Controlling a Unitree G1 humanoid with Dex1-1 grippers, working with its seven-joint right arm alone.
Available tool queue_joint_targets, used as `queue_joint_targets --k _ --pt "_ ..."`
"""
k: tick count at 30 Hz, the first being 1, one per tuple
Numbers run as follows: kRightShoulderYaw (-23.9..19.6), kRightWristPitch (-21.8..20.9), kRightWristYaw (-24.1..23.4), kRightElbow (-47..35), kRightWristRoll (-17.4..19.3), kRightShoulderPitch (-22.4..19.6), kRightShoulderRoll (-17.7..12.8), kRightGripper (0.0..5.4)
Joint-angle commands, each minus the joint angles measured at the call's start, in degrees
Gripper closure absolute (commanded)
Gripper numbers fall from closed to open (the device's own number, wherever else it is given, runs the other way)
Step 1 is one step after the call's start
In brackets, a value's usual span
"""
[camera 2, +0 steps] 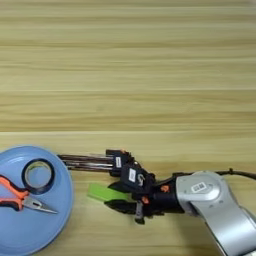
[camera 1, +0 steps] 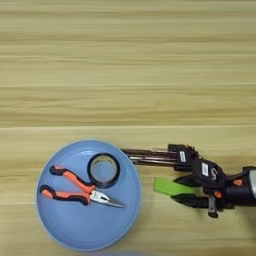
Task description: Move the objects on the table
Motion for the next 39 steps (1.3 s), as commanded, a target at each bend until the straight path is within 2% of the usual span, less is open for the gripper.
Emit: queue_joint_targets --k 1,8,11,13,15,19,23,31,39 --pt "-3.4 -0.8 -2.3 -1.5 1.8 -2.8 0.0 4.01" --pt "-10.0 1.0 -3.3 -6.0 7.8 -5.9 1.4 4.01" --pt "-11.6 3.0 -6.0 -5.7 9.6 -9.9 3.6 4.01" --pt "-11.3 4.3 -8.9 -3.3 8.4 -12.7 5.2 4.01" --pt "-10.5 7.3 -14.2 1.9 4.9 -16.5 6.6 4.01" --pt "-9.6 10.4 -18.9 8.1 0.9 -20.2 6.9 4.01" --pt "-9.5 11.2 -20.4 11.8 -1.1 -21.9 6.2 4.01" --pt "-8.9 8.8 -21.6 18.8 -5.2 -23.2 5.3 4.01" --pt "-7.9 7.2 -19.9 20.7 -5.8 -22.1 6.0 4.01"
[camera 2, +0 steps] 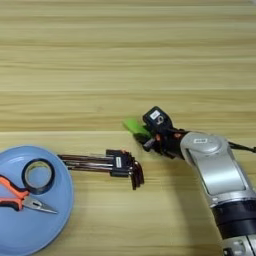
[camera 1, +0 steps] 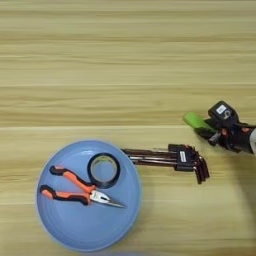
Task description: Move the objects on the table
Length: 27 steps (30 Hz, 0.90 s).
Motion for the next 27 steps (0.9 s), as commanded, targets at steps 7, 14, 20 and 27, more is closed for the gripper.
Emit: queue_joint_targets --k 7,14,20,27 --pt "-1.0 -3.5 -0.5 -0.4 -0.6 -2.2 -1.5 3.53" --pt "-4.0 -4.7 -3.6 -0.4 0.6 -4.0 0.5 2.84" --pt "-8.4 -8.1 -5.8 -3.5 4.0 -5.5 3.1 2.21" --pt "-9.1 -9.3 -4.0 -12.7 8.2 -3.3 4.9 1.4"
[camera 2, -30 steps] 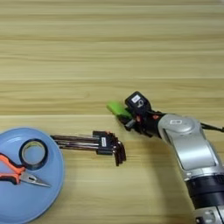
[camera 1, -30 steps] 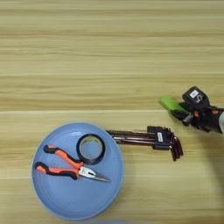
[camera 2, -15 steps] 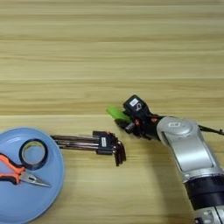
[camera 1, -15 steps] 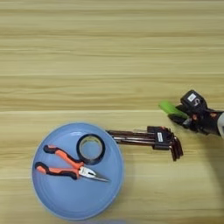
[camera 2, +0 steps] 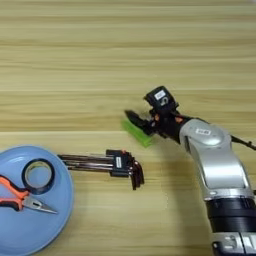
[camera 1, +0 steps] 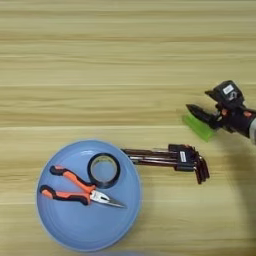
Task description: Move the objects on the table
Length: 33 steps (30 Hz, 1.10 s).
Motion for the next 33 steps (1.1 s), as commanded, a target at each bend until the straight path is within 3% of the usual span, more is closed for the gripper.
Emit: queue_joint_targets --k 1,14,23,33 --pt "-0.5 -2.2 1.2 -8.9 2.7 -1.2 -1.1 1.28" --pt "4.2 -1.9 7.6 -19.3 5.3 5.2 -1.4 0.04" --pt "11.3 -0.5 9.4 -24.8 5.2 6.0 0.0 0.04" --pt "18.1 -0.6 17.6 -25.1 6.0 5.5 -2.5 0.04"
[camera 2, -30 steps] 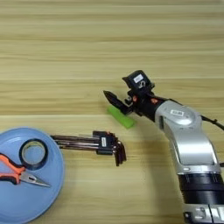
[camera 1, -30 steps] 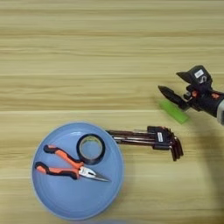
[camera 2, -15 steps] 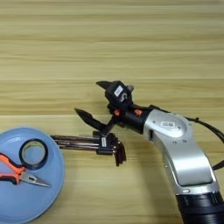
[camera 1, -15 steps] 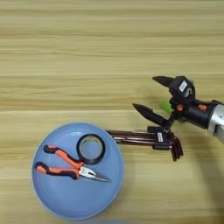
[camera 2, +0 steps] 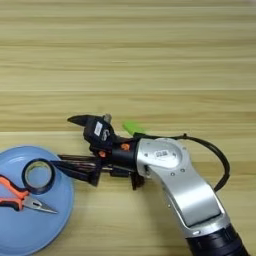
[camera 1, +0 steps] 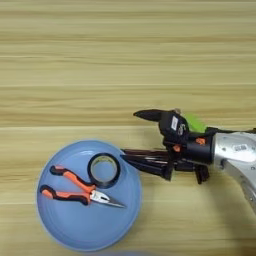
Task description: Move the objects on the table
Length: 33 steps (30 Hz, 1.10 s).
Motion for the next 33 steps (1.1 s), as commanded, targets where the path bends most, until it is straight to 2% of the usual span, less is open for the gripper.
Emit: queue_joint_targets --k 1,7,14,25,33 --pt "0.8 -1.3 1.3 -1.3 0.2 -3.1 -2.0 0.04" --pt "4.9 -2.3 3.7 1.2 -2.6 -5.4 -2.6 0.04" --pt "7.0 -4.0 2.8 4.3 -5.3 -7.8 -0.6 0.04" --pt "9.3 -4.7 2.8 4.8 -7.3 -7.6 0.8 0.04" --pt "11.9 -5.0 4.2 4.9 -9.1 -8.0 0.6 0.04"
